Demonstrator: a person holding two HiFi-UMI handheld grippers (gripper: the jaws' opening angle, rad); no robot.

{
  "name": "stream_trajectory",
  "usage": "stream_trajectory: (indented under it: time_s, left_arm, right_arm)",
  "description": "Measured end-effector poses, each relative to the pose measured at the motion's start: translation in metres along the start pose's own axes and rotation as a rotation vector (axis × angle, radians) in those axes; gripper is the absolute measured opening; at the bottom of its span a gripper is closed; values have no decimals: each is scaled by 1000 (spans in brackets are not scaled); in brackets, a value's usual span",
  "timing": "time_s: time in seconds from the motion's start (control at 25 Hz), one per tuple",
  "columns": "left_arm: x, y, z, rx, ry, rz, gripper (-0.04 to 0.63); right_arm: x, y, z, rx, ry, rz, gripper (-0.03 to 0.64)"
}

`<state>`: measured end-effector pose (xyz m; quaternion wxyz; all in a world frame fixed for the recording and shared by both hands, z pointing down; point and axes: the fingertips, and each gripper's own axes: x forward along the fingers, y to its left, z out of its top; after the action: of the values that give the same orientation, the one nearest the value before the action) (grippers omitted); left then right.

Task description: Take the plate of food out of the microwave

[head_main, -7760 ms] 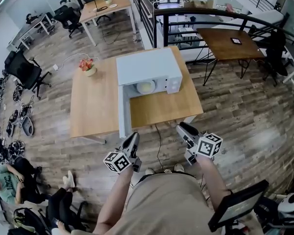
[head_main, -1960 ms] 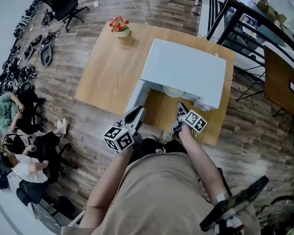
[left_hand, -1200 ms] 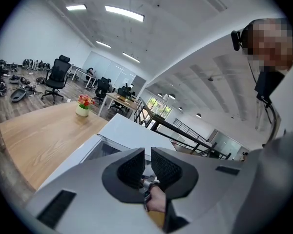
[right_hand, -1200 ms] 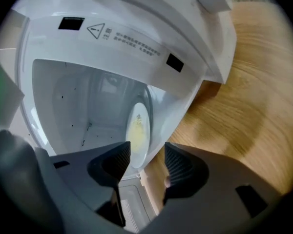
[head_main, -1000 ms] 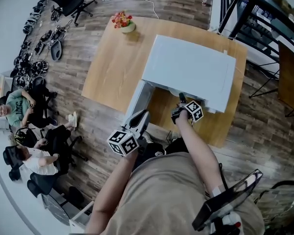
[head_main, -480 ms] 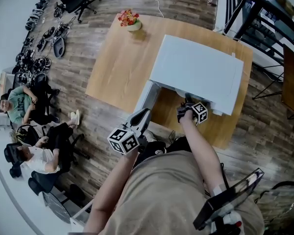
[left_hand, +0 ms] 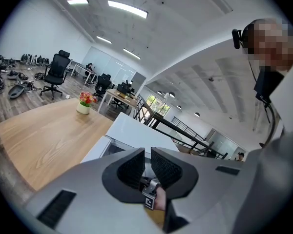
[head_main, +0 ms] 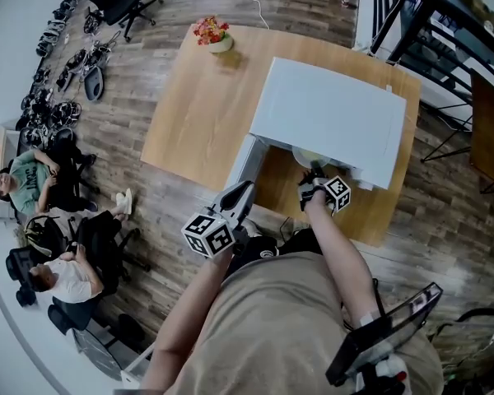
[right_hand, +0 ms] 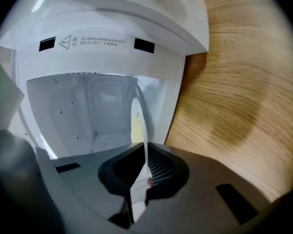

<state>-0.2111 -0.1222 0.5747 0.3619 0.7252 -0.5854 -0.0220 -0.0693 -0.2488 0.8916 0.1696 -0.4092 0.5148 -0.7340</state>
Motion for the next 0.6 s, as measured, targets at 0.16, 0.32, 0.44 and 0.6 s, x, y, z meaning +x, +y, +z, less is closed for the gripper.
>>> stream_trajectory:
  time_s: [0.16, 0.32, 0.44, 0.6]
  left_arm:
    - [-2, -1, -1, -1, 1, -6, 19]
    - [-5, -3, -4, -6, -3, -11, 20]
    - [-6, -6, -8, -9, -5, -15, 18]
    - [-8, -11, -12, -17, -7, -22, 18]
  right_arm:
    - [-18, 4, -5, -32, 38, 14, 17]
    - [-33, 12, -7, -78, 81, 41, 15]
    - [-43, 20, -11, -114, 127, 52, 15]
    - [-57, 24, -15, -155, 198, 11, 15]
